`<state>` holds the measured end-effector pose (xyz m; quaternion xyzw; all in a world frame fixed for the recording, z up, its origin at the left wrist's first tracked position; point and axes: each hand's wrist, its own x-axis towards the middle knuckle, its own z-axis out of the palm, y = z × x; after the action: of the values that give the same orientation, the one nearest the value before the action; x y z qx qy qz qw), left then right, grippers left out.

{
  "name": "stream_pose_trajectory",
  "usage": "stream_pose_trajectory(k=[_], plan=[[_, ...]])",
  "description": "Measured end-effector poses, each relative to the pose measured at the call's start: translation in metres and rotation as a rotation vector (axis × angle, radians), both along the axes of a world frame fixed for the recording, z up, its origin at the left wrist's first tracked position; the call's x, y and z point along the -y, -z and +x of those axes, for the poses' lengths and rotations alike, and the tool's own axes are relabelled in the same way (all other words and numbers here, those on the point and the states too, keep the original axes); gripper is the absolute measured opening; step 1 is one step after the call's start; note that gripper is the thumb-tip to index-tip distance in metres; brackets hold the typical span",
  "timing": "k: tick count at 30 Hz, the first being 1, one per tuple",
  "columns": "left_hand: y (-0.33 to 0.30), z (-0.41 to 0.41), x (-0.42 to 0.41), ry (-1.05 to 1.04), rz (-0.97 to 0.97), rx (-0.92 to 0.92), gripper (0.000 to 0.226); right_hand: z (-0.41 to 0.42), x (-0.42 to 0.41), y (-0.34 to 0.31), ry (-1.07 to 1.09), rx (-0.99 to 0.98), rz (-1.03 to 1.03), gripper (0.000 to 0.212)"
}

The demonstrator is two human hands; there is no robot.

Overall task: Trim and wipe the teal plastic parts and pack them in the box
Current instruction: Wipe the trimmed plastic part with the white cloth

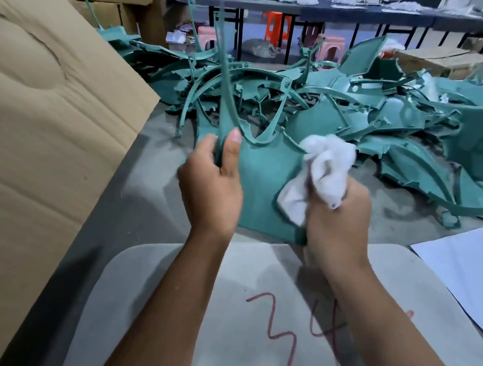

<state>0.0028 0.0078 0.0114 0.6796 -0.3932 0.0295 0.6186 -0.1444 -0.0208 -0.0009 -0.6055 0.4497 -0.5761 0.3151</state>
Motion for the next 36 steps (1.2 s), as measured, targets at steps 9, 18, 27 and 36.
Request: stream_pose_trajectory(k=[9,18,27,36], plan=[[-0.002,-0.001,-0.001,-0.168,-0.122,-0.130,0.040,0.003,-0.017,-0.004,-0.378,0.053,-0.012,0.003],[0.000,-0.008,0.006,-0.075,-0.192,-0.305,0.042,-0.011,0.006,0.001,0.225,-0.391,-0.343,0.024],[0.003,0.007,0.010,-0.050,-0.140,-0.494,0.051,-0.012,0.000,-0.005,-0.659,0.215,0.292,0.032],[-0.005,-0.019,0.006,0.772,0.010,-0.637,0.005,-0.041,0.018,-0.017,0.142,0.416,0.117,0.053]])
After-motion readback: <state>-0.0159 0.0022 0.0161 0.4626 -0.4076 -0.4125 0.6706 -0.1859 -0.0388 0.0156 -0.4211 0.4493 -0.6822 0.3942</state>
